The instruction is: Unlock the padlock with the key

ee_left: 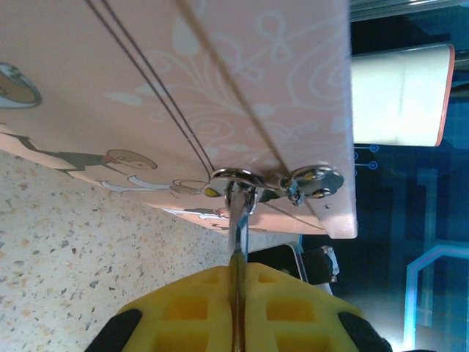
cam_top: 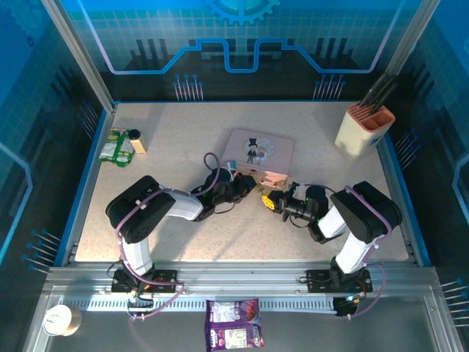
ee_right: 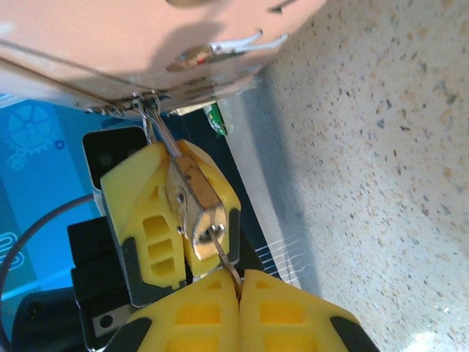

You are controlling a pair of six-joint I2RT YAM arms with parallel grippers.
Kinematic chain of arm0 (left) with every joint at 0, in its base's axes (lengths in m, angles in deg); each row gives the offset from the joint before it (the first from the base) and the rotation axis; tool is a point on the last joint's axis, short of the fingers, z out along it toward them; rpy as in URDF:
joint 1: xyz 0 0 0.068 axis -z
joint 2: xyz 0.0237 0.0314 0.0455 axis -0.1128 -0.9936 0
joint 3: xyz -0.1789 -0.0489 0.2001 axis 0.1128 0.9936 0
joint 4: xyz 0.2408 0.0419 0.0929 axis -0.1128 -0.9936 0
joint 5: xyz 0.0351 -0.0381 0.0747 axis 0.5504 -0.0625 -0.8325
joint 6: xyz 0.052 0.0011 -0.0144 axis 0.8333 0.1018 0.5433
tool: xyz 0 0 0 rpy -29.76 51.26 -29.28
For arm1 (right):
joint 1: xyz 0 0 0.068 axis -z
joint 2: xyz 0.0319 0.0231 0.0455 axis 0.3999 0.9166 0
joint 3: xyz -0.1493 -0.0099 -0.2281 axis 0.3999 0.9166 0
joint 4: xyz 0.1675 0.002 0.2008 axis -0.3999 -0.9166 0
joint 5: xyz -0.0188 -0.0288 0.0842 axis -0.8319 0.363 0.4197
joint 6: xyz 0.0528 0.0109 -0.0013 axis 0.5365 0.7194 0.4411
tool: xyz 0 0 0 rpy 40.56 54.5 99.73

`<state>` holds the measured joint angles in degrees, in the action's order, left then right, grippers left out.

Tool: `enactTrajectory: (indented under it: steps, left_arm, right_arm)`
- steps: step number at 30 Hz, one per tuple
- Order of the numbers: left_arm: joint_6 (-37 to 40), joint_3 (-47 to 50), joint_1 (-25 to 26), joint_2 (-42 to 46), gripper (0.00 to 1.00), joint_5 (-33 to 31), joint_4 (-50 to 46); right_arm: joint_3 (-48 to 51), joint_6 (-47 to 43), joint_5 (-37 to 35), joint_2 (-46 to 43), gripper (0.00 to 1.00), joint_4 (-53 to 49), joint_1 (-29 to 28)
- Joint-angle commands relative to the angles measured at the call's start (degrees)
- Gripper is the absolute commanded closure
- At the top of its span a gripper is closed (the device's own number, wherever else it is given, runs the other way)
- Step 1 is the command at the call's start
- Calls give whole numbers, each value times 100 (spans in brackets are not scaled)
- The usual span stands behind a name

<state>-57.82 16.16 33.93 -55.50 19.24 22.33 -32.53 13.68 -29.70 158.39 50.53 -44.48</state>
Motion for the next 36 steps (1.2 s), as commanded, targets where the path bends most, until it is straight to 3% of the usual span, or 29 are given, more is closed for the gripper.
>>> enactTrajectory:
  steps: [1, 18, 24, 26, 31, 33, 36]
  left_arm:
    - [51, -22, 524, 173, 100, 1117, 473]
    - [316, -362, 703, 292, 100, 1054, -273]
    - [852, -718, 655, 453, 100, 511, -1840]
    - [959, -852, 610, 483, 100, 301, -2275]
    - [994, -933, 415, 465, 100, -68, -2619]
    - [976, -972, 332, 451, 100, -78, -2657]
    - [968, -1029, 261, 470, 100, -62, -2699]
  right_arm:
    - [-279, -127, -205, -47, 100, 483, 311]
    - [-454, -168, -223, 87, 100, 483, 273]
    - [-169, -828, -176, 6, 73, 393, 453]
    - [-60, -1268, -220, -227, 64, -150, 472]
    - [-21, -2169, -231, -1053, 56, -1546, 482]
    - [-93, -2673, -290, -1591, 55, -2488, 480]
    - [-495, -3940, -655, -2834, 55, -4786, 377]
